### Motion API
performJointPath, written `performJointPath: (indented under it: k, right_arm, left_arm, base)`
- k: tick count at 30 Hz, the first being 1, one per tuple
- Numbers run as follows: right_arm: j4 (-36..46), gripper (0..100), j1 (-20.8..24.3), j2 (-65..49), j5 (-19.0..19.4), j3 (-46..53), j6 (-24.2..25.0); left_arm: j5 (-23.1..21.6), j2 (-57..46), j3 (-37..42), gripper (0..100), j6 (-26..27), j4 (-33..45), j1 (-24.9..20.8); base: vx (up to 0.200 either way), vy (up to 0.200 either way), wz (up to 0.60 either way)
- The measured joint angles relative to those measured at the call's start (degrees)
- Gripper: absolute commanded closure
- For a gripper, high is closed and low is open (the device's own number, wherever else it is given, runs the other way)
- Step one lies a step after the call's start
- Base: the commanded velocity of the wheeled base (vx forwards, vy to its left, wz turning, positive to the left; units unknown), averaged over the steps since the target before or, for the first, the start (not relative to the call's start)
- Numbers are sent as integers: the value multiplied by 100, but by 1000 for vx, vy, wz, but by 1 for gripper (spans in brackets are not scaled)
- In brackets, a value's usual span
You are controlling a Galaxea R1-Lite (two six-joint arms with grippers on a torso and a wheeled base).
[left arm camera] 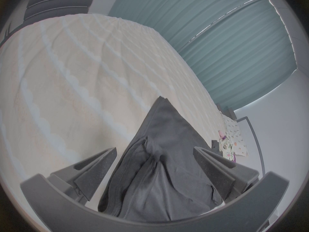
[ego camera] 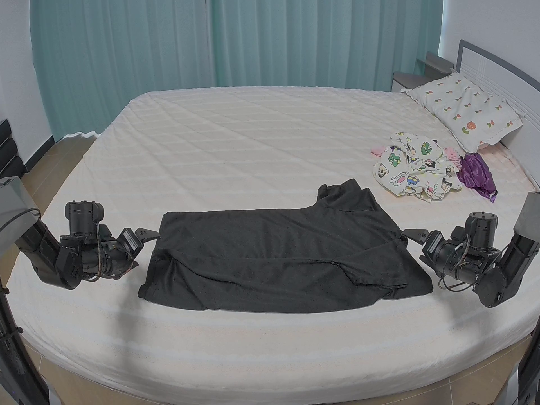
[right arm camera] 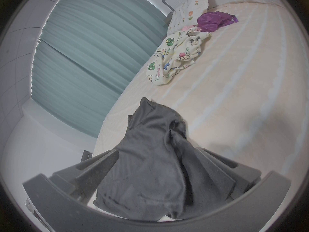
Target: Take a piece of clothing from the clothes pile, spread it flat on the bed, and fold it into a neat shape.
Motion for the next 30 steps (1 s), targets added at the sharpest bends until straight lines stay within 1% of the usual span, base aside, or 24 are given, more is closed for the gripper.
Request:
performJointPath:
  k: [2,5,8,15,21,25,28,29,30]
  right_arm:
    - [-10,0,0,-132,0,196,33]
    - [-16,0,2,-283,0,414,93]
    - [-16,0,17,-361,0,583,132]
    - [-5,0,50,-380,2,718,145]
    - [-18,0,110,-377,5,731,145]
    - [-22,0,138,-379,2,739,151]
    - [-22,0,174,-379,2,753,149]
    - [-18,0,182,-379,5,758,148]
    - [-21,0,185,-379,5,758,148]
  left_arm:
    - [-222,-52,155,0,60,-4,46]
    - [-747,-129,343,0,213,-22,112]
    - [-1009,-182,467,0,522,-4,151]
    - [-1042,-230,594,0,1415,35,187]
    - [-1042,-233,657,0,1601,35,138]
    - [-1020,-204,681,0,1950,38,102]
    - [-884,-148,719,0,2042,35,90]
    - [-827,-123,731,100,2069,35,77]
    - [-764,-96,739,100,2130,33,68]
  base:
    - [0,0,0]
    - [0,0,0]
    - [0,0,0]
    - [0,0,0]
    - [0,0,0]
    - [0,0,0]
    - [0,0,0]
    - [0,0,0]
    - [0,0,0]
